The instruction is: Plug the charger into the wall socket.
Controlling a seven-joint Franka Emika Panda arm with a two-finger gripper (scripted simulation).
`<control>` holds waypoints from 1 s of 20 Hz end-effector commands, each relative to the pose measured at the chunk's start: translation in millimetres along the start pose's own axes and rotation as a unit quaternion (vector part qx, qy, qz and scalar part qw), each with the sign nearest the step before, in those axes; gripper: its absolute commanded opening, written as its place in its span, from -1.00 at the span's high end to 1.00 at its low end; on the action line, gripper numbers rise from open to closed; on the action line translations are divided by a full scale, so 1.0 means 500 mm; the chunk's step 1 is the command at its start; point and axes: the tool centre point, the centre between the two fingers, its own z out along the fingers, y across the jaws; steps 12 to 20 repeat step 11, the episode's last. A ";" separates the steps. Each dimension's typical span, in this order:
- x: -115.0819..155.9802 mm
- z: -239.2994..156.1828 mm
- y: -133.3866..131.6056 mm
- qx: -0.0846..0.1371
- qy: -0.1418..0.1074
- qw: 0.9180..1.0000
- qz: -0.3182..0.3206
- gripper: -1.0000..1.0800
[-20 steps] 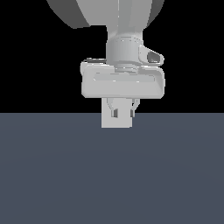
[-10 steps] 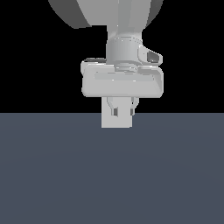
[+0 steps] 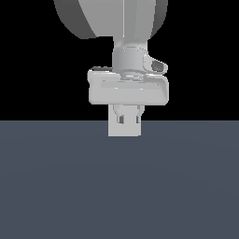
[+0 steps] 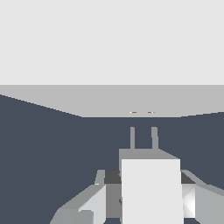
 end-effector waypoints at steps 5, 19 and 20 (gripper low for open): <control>0.041 0.004 0.000 0.000 0.000 1.000 0.000 1.00; 0.053 0.006 0.000 0.000 0.000 1.000 0.000 1.00; 0.053 0.006 0.000 0.000 0.000 1.000 0.000 1.00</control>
